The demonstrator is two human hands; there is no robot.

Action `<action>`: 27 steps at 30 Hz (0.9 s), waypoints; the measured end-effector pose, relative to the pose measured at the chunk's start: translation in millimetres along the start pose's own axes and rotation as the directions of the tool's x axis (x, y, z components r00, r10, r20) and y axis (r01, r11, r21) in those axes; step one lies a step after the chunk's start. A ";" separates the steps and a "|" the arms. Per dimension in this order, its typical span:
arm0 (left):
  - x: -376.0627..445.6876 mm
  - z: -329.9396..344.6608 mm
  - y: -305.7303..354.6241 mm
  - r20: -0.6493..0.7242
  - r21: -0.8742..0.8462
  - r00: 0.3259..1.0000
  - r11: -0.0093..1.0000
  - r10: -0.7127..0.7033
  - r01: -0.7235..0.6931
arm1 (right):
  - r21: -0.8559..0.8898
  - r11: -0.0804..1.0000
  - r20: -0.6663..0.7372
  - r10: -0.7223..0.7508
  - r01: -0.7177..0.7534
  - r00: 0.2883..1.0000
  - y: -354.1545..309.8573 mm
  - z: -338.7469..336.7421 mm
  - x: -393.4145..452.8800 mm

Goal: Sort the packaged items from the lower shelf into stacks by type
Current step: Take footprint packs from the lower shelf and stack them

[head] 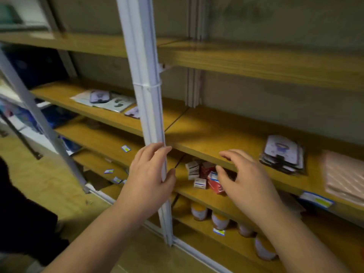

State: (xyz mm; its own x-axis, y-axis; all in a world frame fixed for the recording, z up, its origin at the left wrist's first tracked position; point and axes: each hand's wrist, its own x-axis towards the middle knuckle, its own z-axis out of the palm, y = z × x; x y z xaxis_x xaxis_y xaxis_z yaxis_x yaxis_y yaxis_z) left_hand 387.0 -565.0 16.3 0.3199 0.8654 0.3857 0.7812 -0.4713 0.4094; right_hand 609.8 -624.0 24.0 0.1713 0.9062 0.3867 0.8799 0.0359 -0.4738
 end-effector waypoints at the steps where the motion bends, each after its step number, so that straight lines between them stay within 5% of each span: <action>1: -1.0 -9.3 -16.7 -0.006 0.006 1.000 1.000 -0.010 0.010 | 0.010 1.000 0.005 -0.012 0.012 1.000 -16.2 12.0 4.8; 10: -3.2 -83.8 -148.1 -0.022 0.005 0.988 0.989 -0.150 0.151 | 0.103 0.991 0.104 -0.100 0.090 0.989 -130.9 105.2 44.4; 27: 97.0 -98.3 -281.2 0.005 0.069 0.962 0.960 -0.273 0.272 | 0.192 0.959 0.116 -0.233 0.209 0.965 -215.7 241.3 194.6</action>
State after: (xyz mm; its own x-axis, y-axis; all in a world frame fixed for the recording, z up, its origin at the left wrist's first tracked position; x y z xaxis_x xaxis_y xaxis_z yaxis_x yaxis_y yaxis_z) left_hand 145.7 -365.3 19.9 0.0975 0.9619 0.2553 0.8740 -0.2054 0.4403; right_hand 346.4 -353.6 10.6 -0.0914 0.9153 0.3922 0.7946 0.3044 -0.5253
